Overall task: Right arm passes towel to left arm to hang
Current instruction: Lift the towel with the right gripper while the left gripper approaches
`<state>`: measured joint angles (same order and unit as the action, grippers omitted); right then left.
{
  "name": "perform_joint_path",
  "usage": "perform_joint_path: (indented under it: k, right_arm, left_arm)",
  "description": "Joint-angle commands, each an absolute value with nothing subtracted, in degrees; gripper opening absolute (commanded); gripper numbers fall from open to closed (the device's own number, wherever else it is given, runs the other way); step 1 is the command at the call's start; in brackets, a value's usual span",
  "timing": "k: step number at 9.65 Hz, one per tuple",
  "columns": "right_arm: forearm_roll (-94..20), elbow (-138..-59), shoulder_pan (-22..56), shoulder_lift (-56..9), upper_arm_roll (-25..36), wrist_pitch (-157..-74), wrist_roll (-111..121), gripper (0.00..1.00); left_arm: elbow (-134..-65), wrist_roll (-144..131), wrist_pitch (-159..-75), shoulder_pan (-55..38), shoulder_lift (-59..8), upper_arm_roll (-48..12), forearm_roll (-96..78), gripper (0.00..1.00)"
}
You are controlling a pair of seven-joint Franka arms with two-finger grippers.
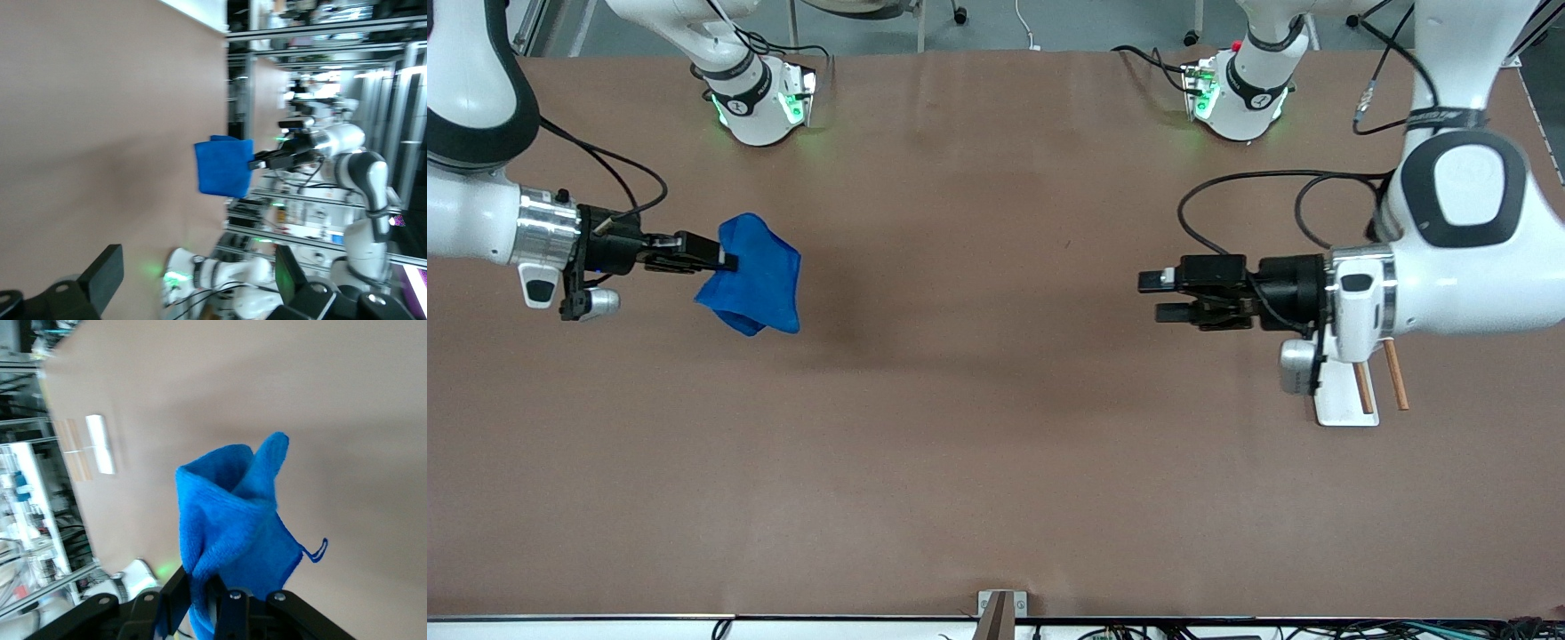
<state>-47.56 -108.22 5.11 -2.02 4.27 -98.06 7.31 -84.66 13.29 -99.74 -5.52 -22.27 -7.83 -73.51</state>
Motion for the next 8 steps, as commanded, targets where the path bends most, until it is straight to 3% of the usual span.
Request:
perform_joint_path:
  k: [1, 3, 4, 8]
  right_arm:
    - [-56.73, -105.30, 7.63, -2.55, 4.66, -98.26, 6.94, 0.00]
    - [-66.05, -105.20, 10.96, -2.72, 4.57, -102.54, 6.94, 0.00]
    - [-71.05, -105.21, 12.99, -2.81, 4.57, -104.57, 6.94, 0.00]
    - [-92.78, -102.49, 23.97, -4.21, 4.57, -118.71, 6.94, 0.00]
  left_arm:
    - [-88.58, 19.75, -100.55, -5.97, -24.86, -9.66, -86.85, 1.00]
    - [-88.77, 21.18, -100.55, -7.73, -26.19, -10.28, -92.88, 0.97]
    - [-88.94, 24.49, -100.55, -8.87, -27.06, -10.28, -94.99, 0.89]
    - [-92.37, 34.98, -100.46, -12.48, -28.74, -10.37, -102.57, 0.74]
